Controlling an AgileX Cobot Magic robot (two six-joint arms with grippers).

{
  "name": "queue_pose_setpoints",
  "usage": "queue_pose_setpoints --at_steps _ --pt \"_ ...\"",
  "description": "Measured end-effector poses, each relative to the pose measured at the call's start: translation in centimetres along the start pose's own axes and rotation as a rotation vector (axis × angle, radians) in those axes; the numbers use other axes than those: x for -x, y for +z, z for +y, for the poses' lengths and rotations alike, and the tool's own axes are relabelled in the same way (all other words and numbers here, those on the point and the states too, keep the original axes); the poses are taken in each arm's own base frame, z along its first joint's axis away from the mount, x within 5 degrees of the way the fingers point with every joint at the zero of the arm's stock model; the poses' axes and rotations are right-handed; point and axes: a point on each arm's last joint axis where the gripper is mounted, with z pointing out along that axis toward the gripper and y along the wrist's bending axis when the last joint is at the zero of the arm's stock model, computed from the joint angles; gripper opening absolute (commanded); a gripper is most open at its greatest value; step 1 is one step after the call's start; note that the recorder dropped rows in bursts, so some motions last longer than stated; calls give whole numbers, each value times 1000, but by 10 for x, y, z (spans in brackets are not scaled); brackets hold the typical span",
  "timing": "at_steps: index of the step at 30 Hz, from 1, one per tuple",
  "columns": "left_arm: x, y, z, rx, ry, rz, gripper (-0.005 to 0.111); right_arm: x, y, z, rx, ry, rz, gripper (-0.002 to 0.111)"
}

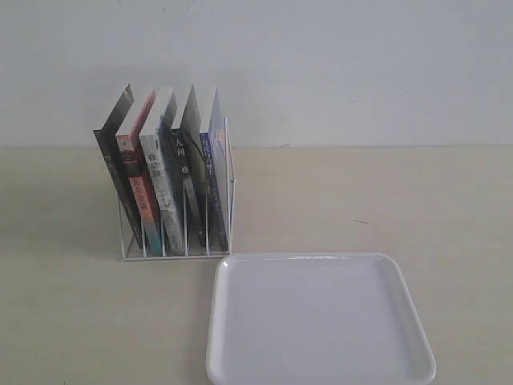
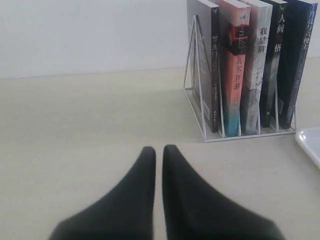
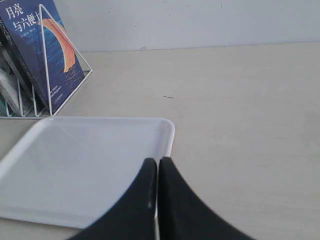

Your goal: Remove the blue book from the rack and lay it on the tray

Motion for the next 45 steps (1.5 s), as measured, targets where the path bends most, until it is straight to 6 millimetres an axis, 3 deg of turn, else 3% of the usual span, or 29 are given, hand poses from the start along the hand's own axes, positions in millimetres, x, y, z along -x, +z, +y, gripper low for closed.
queue_pose_setpoints --at_steps 35,42,45 --pt "2 0 0 -1 -9 -11 4 0 0 0 0 0 0 0" --pt "67 -26 -3 -70 -214 -251 4 0 0 0 1 2 0 0" --pt "85 -36 -4 -86 -241 -320 4 0 0 0 1 2 0 0"
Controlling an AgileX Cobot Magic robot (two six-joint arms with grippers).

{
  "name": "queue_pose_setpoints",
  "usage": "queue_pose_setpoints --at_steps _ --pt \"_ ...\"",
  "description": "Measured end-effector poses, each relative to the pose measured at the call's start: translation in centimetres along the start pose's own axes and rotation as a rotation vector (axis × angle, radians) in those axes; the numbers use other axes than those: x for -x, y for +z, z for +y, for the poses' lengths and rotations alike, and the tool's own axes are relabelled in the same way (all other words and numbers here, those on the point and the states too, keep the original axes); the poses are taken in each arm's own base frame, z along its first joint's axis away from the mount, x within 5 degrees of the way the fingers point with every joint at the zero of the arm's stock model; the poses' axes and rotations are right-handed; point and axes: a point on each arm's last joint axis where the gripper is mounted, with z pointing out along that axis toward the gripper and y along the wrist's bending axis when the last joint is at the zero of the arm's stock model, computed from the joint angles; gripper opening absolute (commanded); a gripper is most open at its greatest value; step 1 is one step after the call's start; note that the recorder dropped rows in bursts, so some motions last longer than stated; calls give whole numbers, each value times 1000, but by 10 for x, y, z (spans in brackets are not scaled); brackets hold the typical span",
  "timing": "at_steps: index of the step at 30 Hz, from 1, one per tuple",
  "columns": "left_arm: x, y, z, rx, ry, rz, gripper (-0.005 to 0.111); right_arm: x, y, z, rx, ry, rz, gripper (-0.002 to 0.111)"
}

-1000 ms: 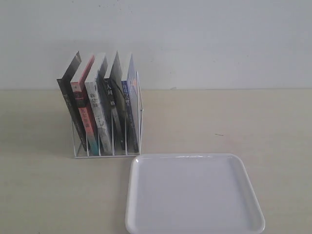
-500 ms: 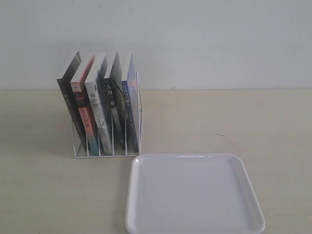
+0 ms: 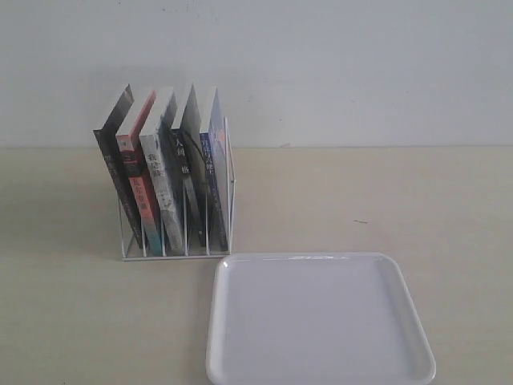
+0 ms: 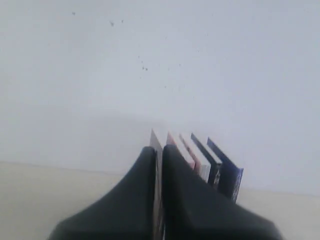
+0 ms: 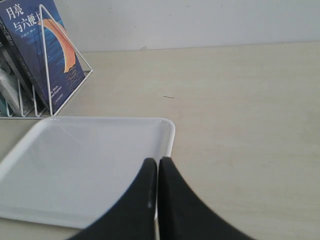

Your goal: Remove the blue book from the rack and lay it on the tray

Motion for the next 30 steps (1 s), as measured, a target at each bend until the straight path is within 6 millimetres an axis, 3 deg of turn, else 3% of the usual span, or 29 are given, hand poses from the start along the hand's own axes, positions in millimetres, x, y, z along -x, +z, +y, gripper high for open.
queue_pose_setpoints --at_steps 7,14,17,21,23,25,27,30 --pt "12 -3 -2 -6 -16 -62 4 0 0 0 0 0 0 0" --pt "27 -5 -1 -10 -195 -224 4 0 0 0 0 0 0 0" --pt "39 -9 -1 -14 -263 -304 4 0 0 0 0 0 0 0" --pt "76 -9 -11 -40 -257 -344 4 0 0 0 0 0 0 0" --pt "97 0 -17 -49 -229 -305 4 0 0 0 0 0 0 0" --pt "117 22 -25 -57 -178 -196 4 0 0 0 0 0 0 0" --pt "133 52 -31 -62 -111 -55 4 0 0 0 0 0 0 0" --pt "141 107 -34 -64 -41 203 4 0 0 0 0 0 0 0"
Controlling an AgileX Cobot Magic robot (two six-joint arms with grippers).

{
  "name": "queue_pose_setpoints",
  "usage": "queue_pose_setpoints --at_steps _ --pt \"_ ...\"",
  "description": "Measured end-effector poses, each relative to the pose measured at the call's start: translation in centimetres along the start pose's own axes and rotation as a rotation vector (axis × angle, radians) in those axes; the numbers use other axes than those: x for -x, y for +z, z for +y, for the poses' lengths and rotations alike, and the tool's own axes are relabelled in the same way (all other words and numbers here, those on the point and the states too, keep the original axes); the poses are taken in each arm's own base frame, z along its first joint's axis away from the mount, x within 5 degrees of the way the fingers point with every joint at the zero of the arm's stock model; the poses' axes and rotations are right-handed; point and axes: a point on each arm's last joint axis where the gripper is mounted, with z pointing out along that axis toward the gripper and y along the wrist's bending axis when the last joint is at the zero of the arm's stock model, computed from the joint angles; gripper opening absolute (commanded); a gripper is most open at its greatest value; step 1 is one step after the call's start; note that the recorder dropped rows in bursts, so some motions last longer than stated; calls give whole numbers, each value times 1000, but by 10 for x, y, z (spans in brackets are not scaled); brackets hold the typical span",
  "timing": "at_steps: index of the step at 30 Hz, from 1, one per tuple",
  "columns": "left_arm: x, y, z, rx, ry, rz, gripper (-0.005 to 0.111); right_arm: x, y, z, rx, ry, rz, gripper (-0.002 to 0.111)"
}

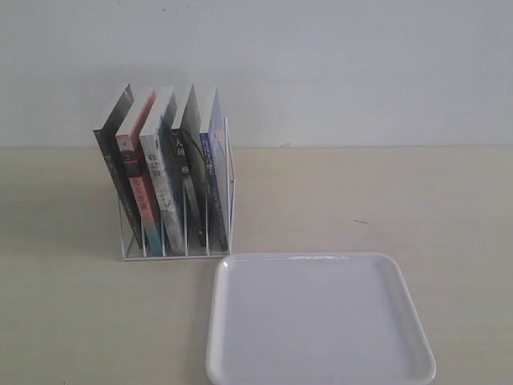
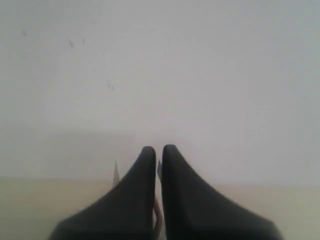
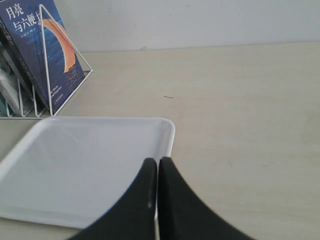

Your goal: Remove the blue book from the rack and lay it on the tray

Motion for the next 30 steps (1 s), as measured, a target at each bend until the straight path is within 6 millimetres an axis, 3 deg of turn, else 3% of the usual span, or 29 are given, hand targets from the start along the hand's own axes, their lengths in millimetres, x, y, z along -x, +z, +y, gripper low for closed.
queue_pose_setpoints --at_steps 4,6,12,15,23,26,30 --pt "5 64 6 -13 67 291 4 0 0 0 0 0 0 0" --pt "-2 99 16 -6 139 396 4 0 0 0 0 0 0 0" --pt "-34 177 47 59 206 506 4 0 0 0 0 0 0 0" --pt "-46 206 56 69 184 548 9 0 0 0 0 0 0 0" --pt "-59 264 70 62 168 621 48 0 0 0 0 0 0 0" --pt "-54 285 71 34 169 666 48 0 0 0 0 0 0 0" --pt "-73 304 72 -6 158 802 48 0 0 0 0 0 0 0"
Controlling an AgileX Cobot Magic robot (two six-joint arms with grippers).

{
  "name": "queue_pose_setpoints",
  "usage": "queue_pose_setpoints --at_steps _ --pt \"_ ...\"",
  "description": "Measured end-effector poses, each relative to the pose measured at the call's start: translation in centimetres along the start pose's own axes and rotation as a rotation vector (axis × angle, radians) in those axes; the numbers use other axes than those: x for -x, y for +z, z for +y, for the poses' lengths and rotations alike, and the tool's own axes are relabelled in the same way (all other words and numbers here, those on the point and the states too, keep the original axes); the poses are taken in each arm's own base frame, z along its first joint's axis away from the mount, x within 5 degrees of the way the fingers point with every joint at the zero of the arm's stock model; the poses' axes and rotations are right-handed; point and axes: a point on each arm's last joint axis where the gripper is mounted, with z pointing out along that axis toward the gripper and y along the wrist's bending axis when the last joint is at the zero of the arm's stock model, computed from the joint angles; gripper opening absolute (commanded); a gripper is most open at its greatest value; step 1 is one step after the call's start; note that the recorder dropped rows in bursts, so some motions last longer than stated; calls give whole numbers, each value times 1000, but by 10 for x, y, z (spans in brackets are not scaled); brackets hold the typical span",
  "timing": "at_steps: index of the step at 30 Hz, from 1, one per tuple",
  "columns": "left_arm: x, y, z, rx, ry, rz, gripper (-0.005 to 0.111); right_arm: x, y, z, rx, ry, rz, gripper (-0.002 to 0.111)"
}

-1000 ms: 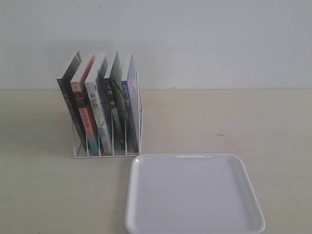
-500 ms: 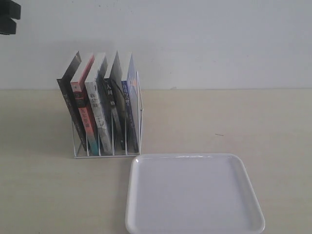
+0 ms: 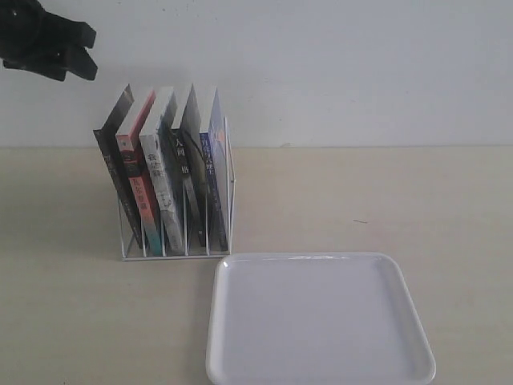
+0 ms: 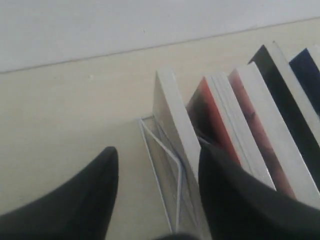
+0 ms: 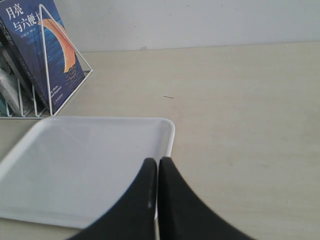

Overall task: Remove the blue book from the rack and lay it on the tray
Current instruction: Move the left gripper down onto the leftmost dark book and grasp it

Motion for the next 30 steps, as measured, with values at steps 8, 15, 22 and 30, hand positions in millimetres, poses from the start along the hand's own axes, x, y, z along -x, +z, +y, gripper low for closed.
queue_pose_setpoints --at_steps 8,15,22,30 --pt "-6 41 -25 -42 5 58 48 0 0 0 0 0 0 0" --pt "-9 43 -19 30 26 91 47 0 0 0 0 0 0 0" --pt "-9 43 -19 29 25 101 30 0 0 0 0 0 0 0" --pt "-11 44 -23 7 -10 119 24 0 0 0 0 0 0 0"
